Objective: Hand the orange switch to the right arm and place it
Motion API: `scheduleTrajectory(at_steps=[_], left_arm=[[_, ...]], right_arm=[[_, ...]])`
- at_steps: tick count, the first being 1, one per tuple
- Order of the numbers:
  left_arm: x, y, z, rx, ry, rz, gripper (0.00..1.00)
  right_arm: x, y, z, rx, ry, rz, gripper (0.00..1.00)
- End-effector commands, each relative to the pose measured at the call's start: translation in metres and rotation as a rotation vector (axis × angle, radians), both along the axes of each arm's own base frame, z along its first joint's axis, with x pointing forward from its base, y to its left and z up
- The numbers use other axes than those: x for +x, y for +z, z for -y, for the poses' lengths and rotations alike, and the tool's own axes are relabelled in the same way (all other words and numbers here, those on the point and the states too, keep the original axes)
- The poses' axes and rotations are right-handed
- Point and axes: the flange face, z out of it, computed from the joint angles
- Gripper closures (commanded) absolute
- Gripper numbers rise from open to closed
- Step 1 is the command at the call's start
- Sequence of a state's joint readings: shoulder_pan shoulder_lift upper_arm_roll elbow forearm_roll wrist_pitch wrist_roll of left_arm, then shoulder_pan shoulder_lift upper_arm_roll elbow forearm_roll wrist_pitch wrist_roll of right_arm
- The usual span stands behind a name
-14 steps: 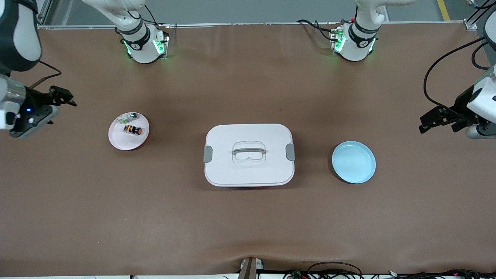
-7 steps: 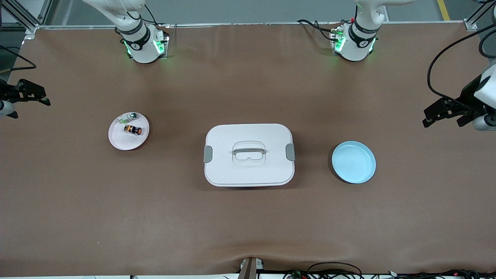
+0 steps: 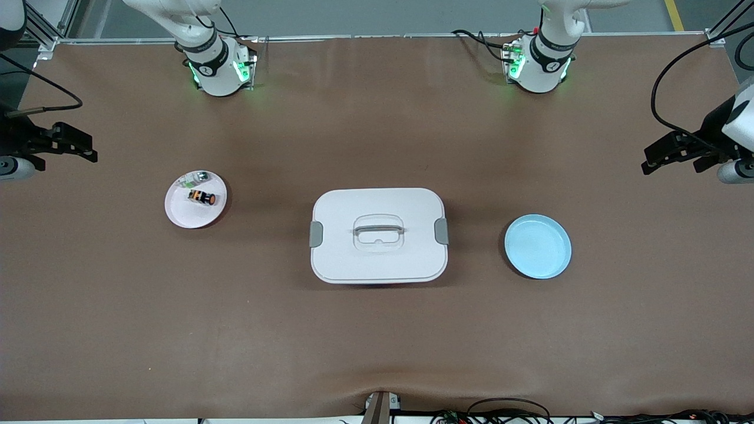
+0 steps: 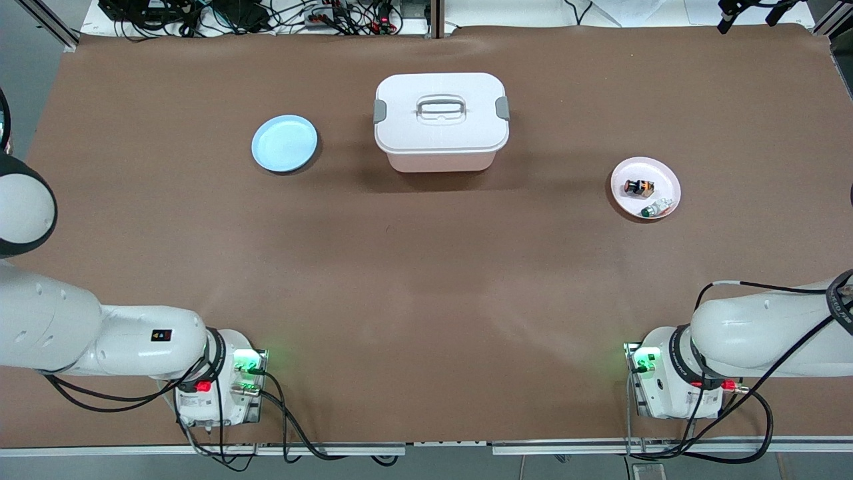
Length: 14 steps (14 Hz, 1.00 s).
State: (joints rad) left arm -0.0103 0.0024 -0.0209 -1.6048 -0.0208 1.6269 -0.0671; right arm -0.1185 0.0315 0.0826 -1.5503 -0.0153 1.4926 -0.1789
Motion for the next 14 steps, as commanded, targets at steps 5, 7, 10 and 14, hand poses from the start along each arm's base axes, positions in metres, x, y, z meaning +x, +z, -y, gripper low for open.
scheduleTrajectory(at_steps=[5, 7, 10, 14], left_arm=[[-0.005, 0.007, 0.0, 0.009, -0.015, -0.022, 0.0], [-0.005, 0.008, 0.005, 0.009, -0.021, -0.021, 0.0], [-0.005, 0.008, 0.002, 0.005, -0.015, -0.021, 0.0], [-0.006, 0.008, 0.006, 0.006, -0.015, -0.021, 0.0]], right_arm=[[-0.008, 0.021, 0.002, 0.029, -0.044, -0.011, 0.0], [-0.013, 0.028, 0.002, 0.028, -0.044, -0.003, 0.0], [-0.016, 0.032, 0.003, 0.027, -0.047, 0.001, 0.0], [-0.021, 0.037, -0.001, 0.028, -0.042, 0.003, 0.0]])
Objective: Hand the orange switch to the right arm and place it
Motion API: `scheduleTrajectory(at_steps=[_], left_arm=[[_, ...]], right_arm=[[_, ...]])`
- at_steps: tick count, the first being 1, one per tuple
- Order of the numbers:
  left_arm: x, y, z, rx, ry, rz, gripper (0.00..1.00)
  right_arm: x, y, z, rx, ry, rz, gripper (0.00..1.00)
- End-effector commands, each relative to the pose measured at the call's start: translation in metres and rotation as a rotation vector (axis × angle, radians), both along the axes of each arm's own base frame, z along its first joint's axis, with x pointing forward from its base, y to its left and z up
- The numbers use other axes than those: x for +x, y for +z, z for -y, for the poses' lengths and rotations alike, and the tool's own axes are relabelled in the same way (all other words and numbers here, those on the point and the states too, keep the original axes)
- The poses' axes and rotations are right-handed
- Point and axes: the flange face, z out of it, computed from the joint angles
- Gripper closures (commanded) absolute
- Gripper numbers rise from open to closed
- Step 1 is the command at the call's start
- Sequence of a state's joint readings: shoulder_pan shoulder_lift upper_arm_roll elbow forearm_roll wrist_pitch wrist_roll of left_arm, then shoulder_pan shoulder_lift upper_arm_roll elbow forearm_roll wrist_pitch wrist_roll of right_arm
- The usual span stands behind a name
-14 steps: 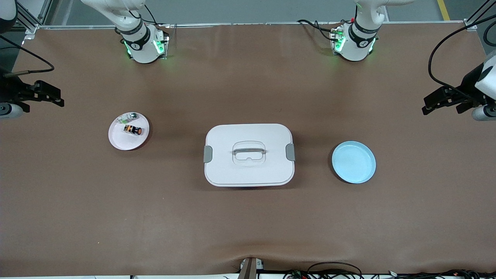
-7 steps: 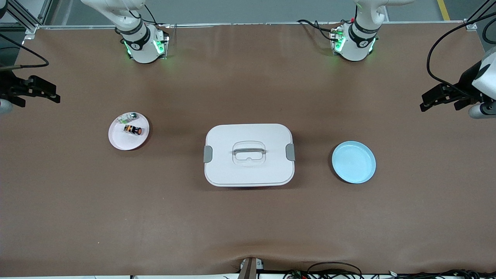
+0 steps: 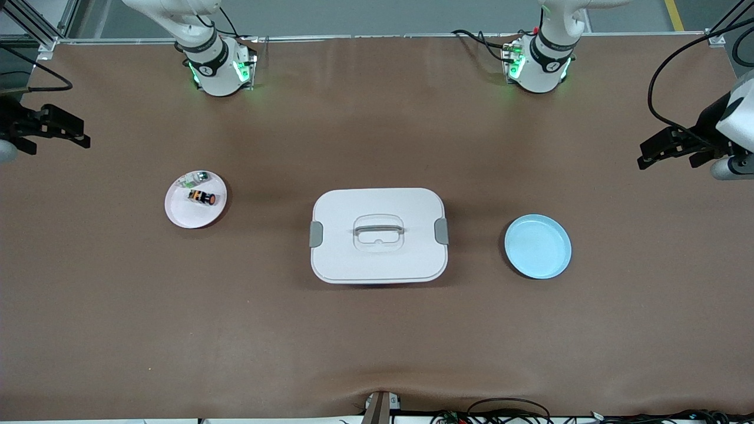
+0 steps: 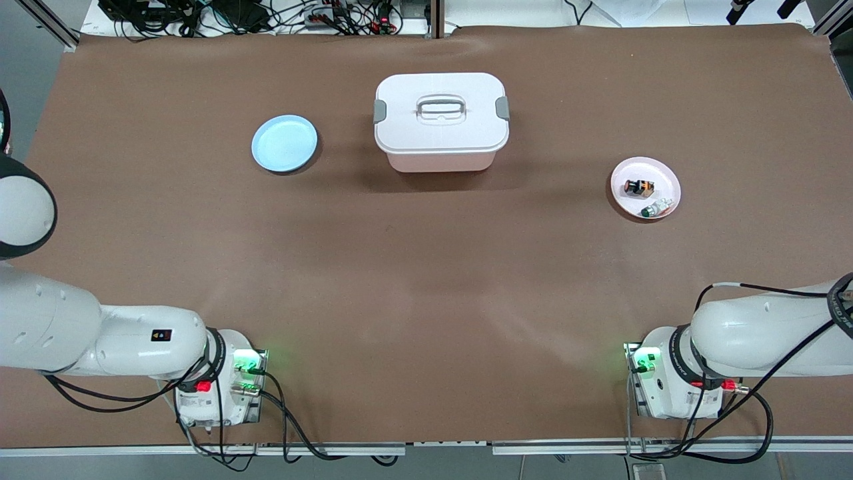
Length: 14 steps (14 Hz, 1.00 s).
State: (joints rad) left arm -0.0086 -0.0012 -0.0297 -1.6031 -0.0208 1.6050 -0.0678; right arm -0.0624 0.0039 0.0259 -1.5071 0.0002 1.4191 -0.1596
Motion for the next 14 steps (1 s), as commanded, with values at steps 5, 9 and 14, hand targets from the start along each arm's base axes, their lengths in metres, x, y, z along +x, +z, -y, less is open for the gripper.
scheduleTrajectory(at_steps=[5, 9, 14], left_arm=[[-0.002, 0.007, 0.002, 0.004, -0.007, -0.004, 0.0], [-0.002, 0.007, 0.002, 0.004, -0.007, -0.004, 0.0], [-0.002, 0.007, 0.002, 0.004, -0.008, -0.004, 0.0]], right_arm=[[-0.007, 0.01, 0.006, 0.017, -0.07, 0.003, 0.0], [-0.005, 0.011, -0.008, 0.014, -0.095, 0.01, 0.0], [-0.007, 0.02, -0.012, 0.068, -0.134, 0.027, 0.0]])
